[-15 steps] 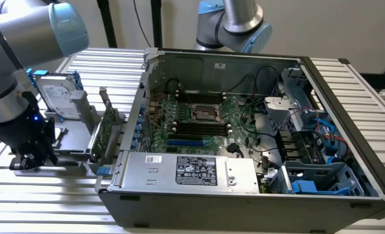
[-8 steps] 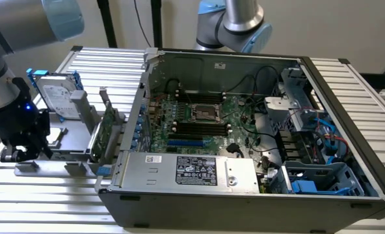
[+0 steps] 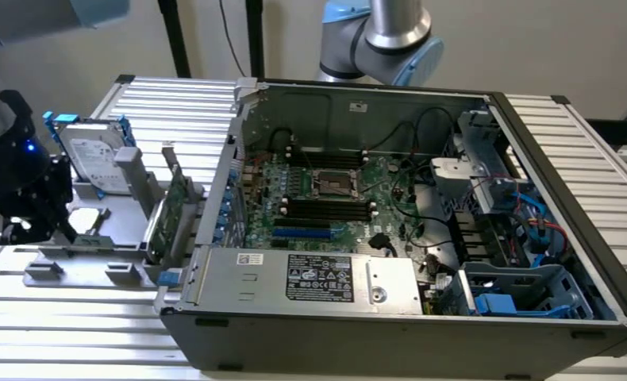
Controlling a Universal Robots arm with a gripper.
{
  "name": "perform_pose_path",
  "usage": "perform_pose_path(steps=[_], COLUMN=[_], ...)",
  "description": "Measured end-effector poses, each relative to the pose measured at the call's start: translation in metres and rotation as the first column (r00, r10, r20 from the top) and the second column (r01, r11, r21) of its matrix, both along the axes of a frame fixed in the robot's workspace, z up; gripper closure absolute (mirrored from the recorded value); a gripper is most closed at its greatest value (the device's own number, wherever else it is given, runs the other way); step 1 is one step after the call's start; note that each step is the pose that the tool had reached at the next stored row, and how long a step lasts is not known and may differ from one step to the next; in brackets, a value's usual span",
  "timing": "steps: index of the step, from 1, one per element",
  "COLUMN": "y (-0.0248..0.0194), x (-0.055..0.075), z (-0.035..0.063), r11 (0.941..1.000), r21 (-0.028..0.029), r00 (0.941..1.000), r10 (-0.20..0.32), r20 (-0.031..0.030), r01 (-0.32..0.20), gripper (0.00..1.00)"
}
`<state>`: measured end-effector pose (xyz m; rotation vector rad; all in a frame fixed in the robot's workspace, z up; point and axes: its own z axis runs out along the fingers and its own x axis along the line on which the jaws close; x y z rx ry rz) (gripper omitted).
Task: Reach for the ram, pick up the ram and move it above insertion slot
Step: 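Pick up the ram and move it above insertion slot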
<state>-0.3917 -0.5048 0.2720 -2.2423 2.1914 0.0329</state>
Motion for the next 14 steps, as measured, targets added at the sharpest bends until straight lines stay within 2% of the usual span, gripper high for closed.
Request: perform_pose_path(steps=[14], y=[0.004], x=[0.028], z=[0.0637], r11=[1.0], r21=[-0.0001], r00=[1.0], r10=[0.004], r20=[-0.0001], r01=[-0.004], gripper=[0.87])
